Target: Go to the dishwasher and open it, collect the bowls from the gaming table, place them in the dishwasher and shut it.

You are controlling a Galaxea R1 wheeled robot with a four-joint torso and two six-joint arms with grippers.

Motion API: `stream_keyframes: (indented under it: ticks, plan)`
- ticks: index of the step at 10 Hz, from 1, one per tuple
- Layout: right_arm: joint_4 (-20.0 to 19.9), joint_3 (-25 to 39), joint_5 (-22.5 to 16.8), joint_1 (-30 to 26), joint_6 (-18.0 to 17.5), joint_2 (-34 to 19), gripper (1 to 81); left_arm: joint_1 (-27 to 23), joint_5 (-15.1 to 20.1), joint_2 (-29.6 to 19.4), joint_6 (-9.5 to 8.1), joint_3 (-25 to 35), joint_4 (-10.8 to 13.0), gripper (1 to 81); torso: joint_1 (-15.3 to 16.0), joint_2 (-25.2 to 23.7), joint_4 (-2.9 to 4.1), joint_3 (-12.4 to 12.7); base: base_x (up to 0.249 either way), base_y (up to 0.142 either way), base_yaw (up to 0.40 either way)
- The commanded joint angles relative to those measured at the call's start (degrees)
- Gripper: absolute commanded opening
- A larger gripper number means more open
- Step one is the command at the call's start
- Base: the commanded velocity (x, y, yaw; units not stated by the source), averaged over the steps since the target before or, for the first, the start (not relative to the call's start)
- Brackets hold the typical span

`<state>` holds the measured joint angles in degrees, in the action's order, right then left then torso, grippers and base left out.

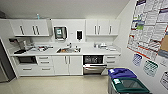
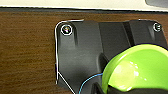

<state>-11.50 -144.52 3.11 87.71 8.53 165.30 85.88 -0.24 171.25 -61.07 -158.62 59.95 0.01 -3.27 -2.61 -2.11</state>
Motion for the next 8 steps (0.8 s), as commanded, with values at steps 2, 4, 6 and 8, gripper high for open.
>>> stream_keyframes:
  ticks: [2, 4, 6, 8]
  plan:
    - [0.60, 0.21, -3.20, -3.11, 0.08, -0.65, 1.0, -3.04, 2.35, -0.47, 0.34, -0.20, 0.08, 1.0, 0.02, 0.00, 0.02, 0.00, 0.199, 0.000, 0.000]
    - [0.60, 0.21, -3.20, -3.11, 0.08, -0.74, 1.0, -3.04, 2.35, -0.38, 0.34, -0.20, -0.01, 1.0, 0.00, -0.02, 0.02, 0.00, 0.194, 0.000, 0.000]
    - [0.60, 0.21, -3.20, -3.11, 0.08, -0.65, 1.0, -3.04, 2.35, -0.47, 0.34, -0.20, -0.01, 1.0, 0.02, 0.00, 0.02, 0.00, 0.156, 0.000, 0.000]
    - [0.60, 0.21, -3.20, -3.11, 0.08, -0.65, 1.0, -3.04, 2.35, -0.47, 0.34, -0.20, -0.10, 1.0, 0.09, 0.05, 0.02, -0.02, 0.128, 0.000, 0.000]
